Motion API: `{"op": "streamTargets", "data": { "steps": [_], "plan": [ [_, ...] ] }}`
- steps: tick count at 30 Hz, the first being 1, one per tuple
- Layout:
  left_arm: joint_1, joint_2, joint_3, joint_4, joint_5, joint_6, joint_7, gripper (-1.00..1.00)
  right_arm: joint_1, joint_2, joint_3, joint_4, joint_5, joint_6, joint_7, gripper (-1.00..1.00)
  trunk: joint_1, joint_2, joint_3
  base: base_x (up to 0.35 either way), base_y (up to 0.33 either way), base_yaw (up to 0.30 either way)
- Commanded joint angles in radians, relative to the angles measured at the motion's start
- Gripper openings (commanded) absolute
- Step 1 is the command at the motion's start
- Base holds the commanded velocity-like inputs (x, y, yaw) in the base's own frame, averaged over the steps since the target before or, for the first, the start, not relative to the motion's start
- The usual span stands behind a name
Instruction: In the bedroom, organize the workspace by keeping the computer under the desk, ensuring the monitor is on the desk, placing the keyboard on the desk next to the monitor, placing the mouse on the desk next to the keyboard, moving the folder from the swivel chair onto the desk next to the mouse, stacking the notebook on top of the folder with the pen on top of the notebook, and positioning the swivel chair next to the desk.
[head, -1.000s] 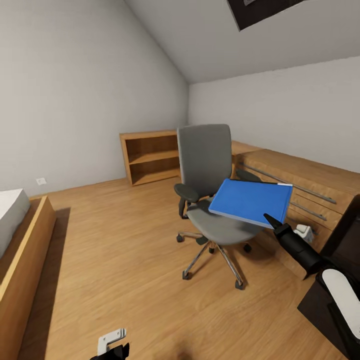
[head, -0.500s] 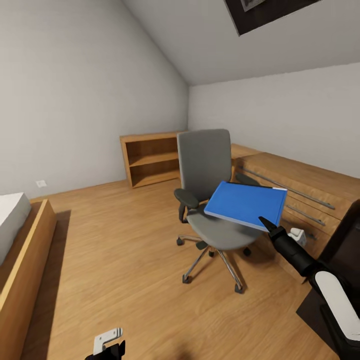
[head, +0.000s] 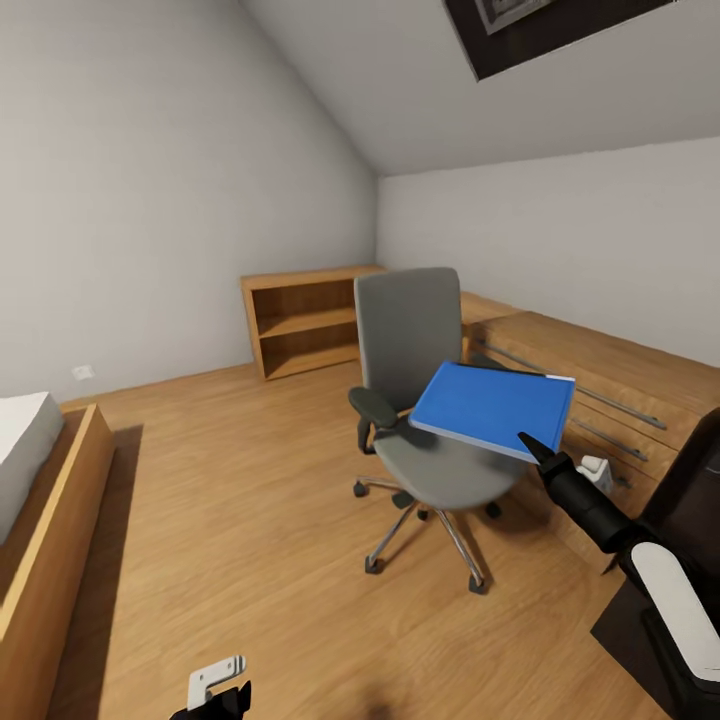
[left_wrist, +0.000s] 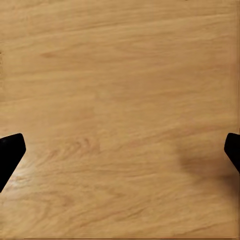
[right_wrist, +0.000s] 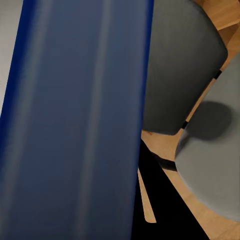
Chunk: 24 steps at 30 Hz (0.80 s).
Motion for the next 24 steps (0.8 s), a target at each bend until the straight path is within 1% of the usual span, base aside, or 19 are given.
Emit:
{"op": "streamTargets", "data": {
  "steps": [1,9,13,15,24],
  "plan": [
    [0.000,-0.001,0.002,-0.001,0.003,0.006,0.001,1.00,-0.001,0.000,-0.002,0.000,-0.002,0.006,0.002,-1.00,-0.004,0.007,0.002,0.000,0.000,0.000],
    [0.000,-0.001,0.001,0.007,0.004,0.007,0.003,1.00,-0.001,0.000,-0.003,-0.003,-0.001,0.000,-0.017,-1.00,-0.035,0.063,0.026,0.000,0.000,-0.245],
    [0.000,-0.001,0.003,0.033,0.004,0.007,0.003,1.00,-0.001,0.000,-0.003,-0.019,-0.002,-0.001,-0.060,-1.00,-0.050,0.091,0.035,0.000,0.000,-0.251],
    [0.000,-0.001,0.003,0.052,0.004,0.006,0.003,1.00,-0.001,0.000,-0.003,-0.047,-0.003,-0.002,-0.091,-1.00,-0.058,0.105,0.040,0.000,0.000,-0.191],
    [0.000,-0.001,0.003,0.062,0.003,0.006,0.003,1.00,-0.001,0.000,-0.003,-0.062,-0.002,0.001,-0.106,-1.00,-0.092,0.168,0.066,0.000,0.000,-0.037]
  ]
}}
